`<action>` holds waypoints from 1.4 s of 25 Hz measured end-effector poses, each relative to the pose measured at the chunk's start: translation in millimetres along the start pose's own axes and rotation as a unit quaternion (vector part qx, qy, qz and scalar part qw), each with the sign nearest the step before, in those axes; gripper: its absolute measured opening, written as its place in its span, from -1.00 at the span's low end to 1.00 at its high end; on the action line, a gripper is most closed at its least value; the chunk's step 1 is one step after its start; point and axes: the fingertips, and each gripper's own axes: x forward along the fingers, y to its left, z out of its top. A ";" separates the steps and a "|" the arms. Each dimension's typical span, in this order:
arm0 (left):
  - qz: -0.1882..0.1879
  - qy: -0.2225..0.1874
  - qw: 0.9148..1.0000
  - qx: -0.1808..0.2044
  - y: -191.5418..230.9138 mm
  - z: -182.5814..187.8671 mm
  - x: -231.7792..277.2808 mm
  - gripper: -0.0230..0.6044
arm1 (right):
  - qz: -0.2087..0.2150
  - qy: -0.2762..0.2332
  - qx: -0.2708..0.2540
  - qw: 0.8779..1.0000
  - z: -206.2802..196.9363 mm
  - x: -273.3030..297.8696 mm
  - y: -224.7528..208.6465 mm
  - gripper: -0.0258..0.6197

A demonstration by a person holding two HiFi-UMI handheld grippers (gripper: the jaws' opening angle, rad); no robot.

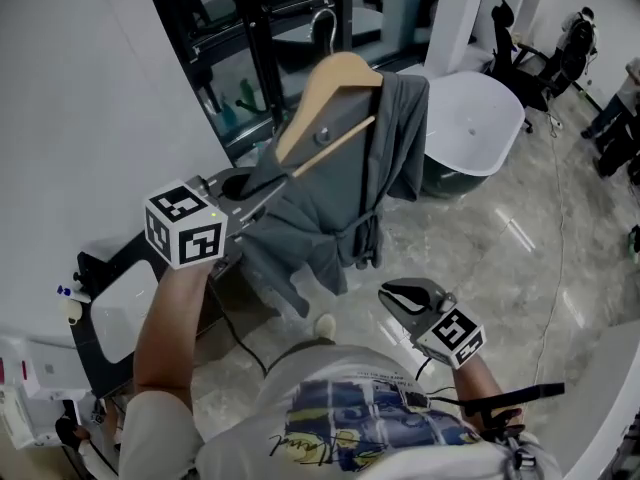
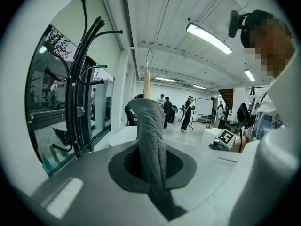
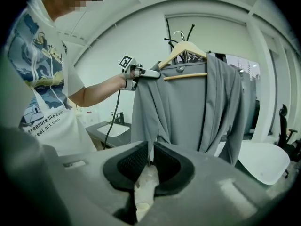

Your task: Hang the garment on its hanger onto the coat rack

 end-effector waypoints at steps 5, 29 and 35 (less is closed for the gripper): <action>0.001 0.011 1.000 -0.003 63.8 14.7 35.2 -0.88 | -0.028 -0.001 0.017 0.999 10.5 21.8 -29.3 -0.80; 0.037 0.015 0.998 -0.047 209.1 -12.3 81.8 -0.88 | -0.074 0.015 0.049 0.996 14.0 76.6 -87.8 -0.81; 0.060 0.024 0.997 -0.050 213.0 -31.4 74.9 -0.88 | -0.067 0.016 0.047 0.997 15.0 80.6 -88.5 -0.81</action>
